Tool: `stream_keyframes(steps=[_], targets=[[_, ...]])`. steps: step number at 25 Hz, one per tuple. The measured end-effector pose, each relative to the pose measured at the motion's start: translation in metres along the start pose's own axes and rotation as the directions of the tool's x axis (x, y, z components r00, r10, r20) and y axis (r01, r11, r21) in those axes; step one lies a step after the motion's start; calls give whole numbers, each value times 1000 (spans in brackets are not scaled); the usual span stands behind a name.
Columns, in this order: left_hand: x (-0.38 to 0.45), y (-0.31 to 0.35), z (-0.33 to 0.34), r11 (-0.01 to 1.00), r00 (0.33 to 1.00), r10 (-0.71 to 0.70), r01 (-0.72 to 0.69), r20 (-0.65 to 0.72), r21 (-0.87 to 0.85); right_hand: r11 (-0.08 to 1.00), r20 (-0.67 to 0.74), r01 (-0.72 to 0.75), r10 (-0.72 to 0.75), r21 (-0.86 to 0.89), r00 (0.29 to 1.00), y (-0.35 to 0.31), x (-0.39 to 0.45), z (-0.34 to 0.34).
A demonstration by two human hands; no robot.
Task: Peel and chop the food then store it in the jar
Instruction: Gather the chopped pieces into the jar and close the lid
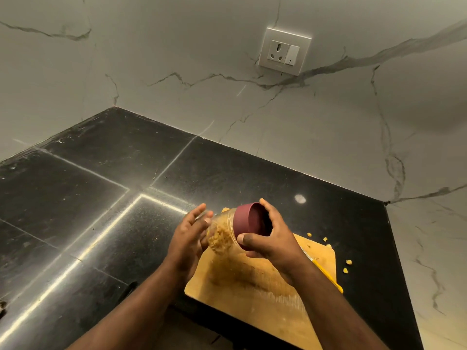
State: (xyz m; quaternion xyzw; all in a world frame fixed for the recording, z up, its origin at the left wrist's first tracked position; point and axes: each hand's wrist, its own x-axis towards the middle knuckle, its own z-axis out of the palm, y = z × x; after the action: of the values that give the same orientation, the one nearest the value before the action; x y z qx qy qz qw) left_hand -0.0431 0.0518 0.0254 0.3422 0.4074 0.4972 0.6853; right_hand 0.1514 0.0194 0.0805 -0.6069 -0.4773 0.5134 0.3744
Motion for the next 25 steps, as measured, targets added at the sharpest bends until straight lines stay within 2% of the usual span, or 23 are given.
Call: stream_keyframes(steps=[3, 7, 9, 12, 14, 17, 20, 21, 23, 25], targets=[[0, 7, 13, 991, 995, -98, 96, -20, -93, 996, 0, 27, -27, 88, 1000, 1, -5, 0], [-1, 4, 25, 968, 977, -204, 211, 64, -134, 987, 29, -3, -1, 160, 1000, 6, -9, 1], [0, 1, 28, 972, 974, -216, 221, 61, -80, 996, 55, -5, 0, 92, 998, 6, -10, -3], [0, 0, 30, 975, 975, -222, 222, 33, 6, 988, 106, 46, -30, -148, 994, 7, -8, -18], [1, 2, 30, 973, 974, -228, 227, 12, 45, 976, 121, 72, -48, -206, 992, 5, -6, -24], [1, 7, 33, 979, 981, -192, 192, -6, 73, 966, 51, 49, -38, -252, 998, 4, -6, -23], [0, 9, 36, 985, 987, -159, 159, -4, 75, 934, 9, -32, 38, -355, 999, -2, -6, -20], [0, 9, 37, 985, 988, -154, 154, -9, 83, 929, 34, -49, 66, -367, 997, -3, -6, -21], [0, 9, 36, 981, 987, -160, 162, -26, 105, 961, 119, -52, 87, -272, 989, -5, -3, -25], [3, 7, 34, 977, 983, -177, 181, -44, 114, 976, 173, -3, 41, -216, 984, -4, -2, -29]])
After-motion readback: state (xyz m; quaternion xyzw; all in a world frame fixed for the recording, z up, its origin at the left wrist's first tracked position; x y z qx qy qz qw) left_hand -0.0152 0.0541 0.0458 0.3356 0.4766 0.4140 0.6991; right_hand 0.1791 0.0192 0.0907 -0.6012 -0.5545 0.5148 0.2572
